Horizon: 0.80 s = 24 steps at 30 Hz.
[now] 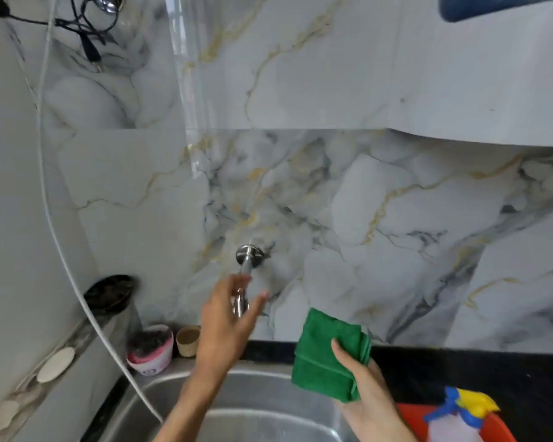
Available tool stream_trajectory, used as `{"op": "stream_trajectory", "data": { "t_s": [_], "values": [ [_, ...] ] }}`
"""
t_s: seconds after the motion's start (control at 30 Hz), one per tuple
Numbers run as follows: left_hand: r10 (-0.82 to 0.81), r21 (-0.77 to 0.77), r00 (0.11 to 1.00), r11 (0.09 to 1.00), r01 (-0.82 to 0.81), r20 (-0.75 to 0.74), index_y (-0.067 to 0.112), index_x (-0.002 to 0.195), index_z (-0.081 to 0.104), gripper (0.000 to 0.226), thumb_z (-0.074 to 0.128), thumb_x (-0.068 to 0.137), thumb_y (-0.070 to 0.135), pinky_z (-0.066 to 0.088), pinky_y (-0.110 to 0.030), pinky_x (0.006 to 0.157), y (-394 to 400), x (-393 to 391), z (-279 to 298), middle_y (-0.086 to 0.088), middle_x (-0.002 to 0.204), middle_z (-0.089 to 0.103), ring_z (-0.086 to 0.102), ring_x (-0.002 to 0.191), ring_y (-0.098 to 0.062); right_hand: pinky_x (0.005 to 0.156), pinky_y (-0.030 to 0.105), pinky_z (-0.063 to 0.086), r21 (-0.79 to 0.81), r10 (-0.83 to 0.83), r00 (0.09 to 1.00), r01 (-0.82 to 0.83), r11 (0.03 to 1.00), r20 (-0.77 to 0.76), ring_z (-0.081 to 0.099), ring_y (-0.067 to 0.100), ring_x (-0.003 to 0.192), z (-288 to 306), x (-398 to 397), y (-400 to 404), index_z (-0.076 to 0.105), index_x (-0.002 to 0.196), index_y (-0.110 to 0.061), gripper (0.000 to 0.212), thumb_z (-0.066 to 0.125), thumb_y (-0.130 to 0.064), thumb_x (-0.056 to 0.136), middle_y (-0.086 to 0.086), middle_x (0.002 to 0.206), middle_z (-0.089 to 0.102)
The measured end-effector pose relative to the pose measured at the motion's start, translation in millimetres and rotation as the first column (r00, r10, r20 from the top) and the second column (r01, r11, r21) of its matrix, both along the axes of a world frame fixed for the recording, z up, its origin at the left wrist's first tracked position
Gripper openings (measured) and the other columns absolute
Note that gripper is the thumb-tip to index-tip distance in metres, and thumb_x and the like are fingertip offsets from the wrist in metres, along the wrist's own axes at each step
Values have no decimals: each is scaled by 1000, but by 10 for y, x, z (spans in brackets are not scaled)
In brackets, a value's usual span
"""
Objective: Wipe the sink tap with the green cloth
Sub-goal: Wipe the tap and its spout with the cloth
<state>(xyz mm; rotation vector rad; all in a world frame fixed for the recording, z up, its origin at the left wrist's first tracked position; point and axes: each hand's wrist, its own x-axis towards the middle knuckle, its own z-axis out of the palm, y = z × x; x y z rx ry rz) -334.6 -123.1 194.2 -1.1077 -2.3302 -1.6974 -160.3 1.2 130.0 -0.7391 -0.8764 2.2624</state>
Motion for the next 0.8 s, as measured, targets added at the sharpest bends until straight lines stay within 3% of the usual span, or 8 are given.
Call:
{"op": "stream_trajectory", "data": {
  "t_s": [0.1, 0.2, 0.27, 0.33, 0.43, 0.5, 0.6, 0.8],
  "values": [
    [221, 64, 906, 975, -212, -362, 8, 135, 61, 41, 59, 102, 32, 49, -44, 110, 150, -838, 79, -12, 135, 64, 58, 126, -30, 80, 47, 63, 101, -73, 997, 73, 992, 0, 75, 40, 105, 117, -355, 74, 70, 117, -9, 40, 75, -4, 77, 21, 115, 79],
    [325, 86, 633, 922, -377, -703, 1, 152, 48, 49, 54, 107, 21, 44, -51, 118, 475, -1599, 89, -23, 158, 46, 45, 147, -39, 73, 32, 65, 515, -254, 963, 174, 839, 89, 78, 30, 97, 306, -865, 212, 75, 97, -19, 23, 76, 0, 85, 1, 94, 85],
    [277, 71, 479, 912, -403, -833, 1, 158, 38, 54, 48, 109, 20, 39, -50, 123, 690, -2037, 22, -22, 165, 36, 35, 154, -36, 81, 19, 61, 818, -324, 944, 140, 558, 59, 77, 18, 96, 464, -1288, 341, 75, 96, -24, 32, 73, 7, 88, -13, 91, 83],
    [246, 75, 360, 900, -428, -900, 0, 161, 30, 59, 45, 109, 25, 34, -48, 127, 856, -2390, -83, -19, 168, 29, 27, 158, -32, 95, 28, 58, 981, -326, 945, 32, 192, 33, 74, 16, 104, 609, -1711, 431, 75, 110, -18, 47, 63, 19, 84, -11, 107, 80],
    [280, 153, 242, 885, -440, -929, 1, 163, 18, 67, 41, 109, 31, 21, -43, 132, 1029, -2720, -239, -17, 171, 18, 12, 162, -28, 102, 37, 51, 841, -338, 923, -327, -431, 185, 64, 21, 118, 697, -2251, 530, 71, 125, -20, 66, 59, 13, 69, -5, 125, 73],
    [328, 224, 183, 875, -430, -927, 2, 164, 17, 66, 34, 108, 34, 10, -39, 135, 1113, -2821, -296, -15, 171, 14, 7, 163, -26, 102, 37, 47, 665, -388, 899, -419, -619, 204, 61, 21, 119, 647, -2428, 572, 69, 126, -24, 57, 60, 0, 76, -8, 125, 72],
    [381, 300, 134, 864, -404, -915, 2, 163, 21, 65, 31, 107, 34, 8, -38, 136, 1161, -2883, -329, -15, 169, 19, 9, 163, -25, 104, 40, 51, 721, -415, 900, -376, -582, 135, 63, 23, 121, 434, -2396, 593, 71, 126, -17, 58, 46, -2, 76, -2, 128, 73],
    [416, 346, 135, 865, -363, -899, 2, 162, 23, 65, 33, 105, 33, 10, -39, 135, 1178, -2898, -342, -15, 167, 22, 7, 162, -23, 116, 12, 37, 976, -460, 881, -185, -112, 114, 57, 6, 131, -39, -2240, 578, 63, 138, -7, 85, 58, 36, 64, -2, 140, 65]
  ]
}}
